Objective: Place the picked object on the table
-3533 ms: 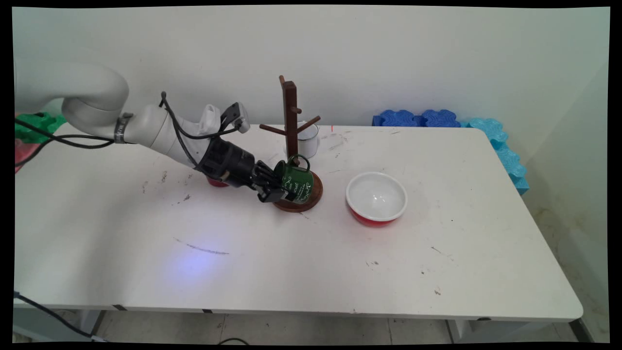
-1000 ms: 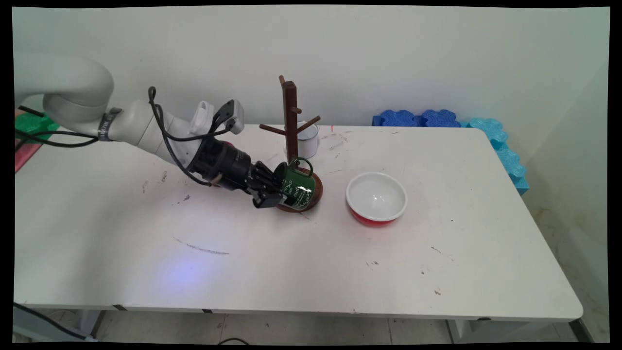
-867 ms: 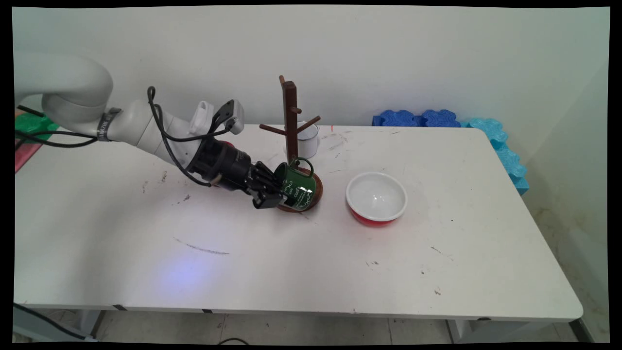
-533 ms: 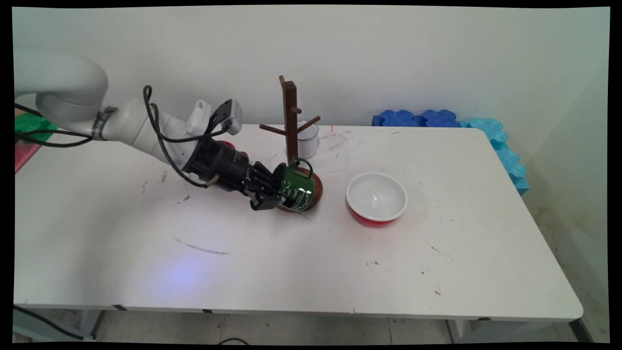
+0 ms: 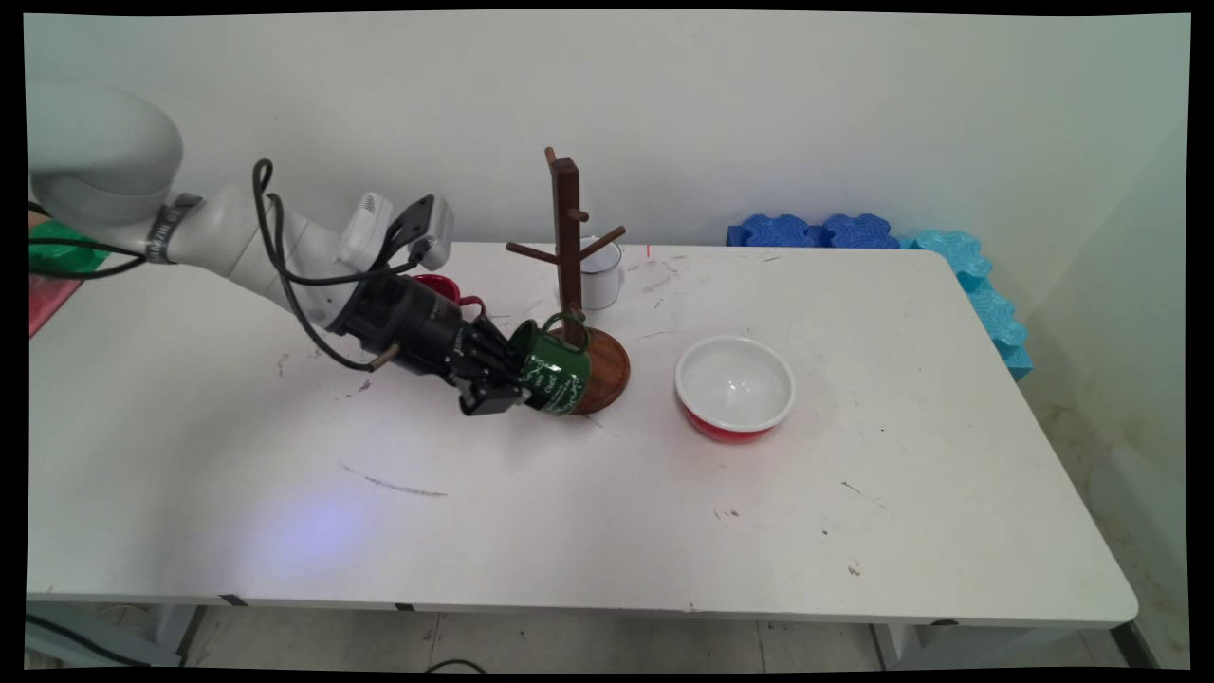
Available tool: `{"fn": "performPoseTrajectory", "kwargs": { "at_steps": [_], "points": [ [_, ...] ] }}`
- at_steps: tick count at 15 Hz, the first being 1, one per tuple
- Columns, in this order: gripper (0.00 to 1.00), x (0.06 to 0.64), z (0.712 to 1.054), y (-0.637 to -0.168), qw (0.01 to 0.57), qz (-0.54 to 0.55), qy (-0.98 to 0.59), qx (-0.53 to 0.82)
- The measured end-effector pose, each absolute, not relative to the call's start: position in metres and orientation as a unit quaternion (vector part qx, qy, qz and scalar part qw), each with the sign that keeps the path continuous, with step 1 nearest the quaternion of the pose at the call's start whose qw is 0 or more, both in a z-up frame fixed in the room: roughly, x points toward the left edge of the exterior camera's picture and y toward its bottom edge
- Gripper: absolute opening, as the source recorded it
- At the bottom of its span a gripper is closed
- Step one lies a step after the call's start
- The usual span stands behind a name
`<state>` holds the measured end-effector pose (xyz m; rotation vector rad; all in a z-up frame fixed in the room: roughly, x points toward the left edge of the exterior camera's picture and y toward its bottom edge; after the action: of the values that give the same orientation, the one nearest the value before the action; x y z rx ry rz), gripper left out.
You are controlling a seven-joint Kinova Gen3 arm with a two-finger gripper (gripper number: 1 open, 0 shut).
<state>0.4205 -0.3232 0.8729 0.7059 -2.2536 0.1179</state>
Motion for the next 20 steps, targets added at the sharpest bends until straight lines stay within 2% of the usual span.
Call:
{"fn": "performPoseTrajectory", "kwargs": {
  "at_steps": [9,20],
  "points": [
    [0.00,0.450,0.886,-0.314,0.317,0.068,-0.914,0.242],
    [0.00,0.492,0.892,-0.304,0.207,0.080,-0.958,0.181]
  ]
}}
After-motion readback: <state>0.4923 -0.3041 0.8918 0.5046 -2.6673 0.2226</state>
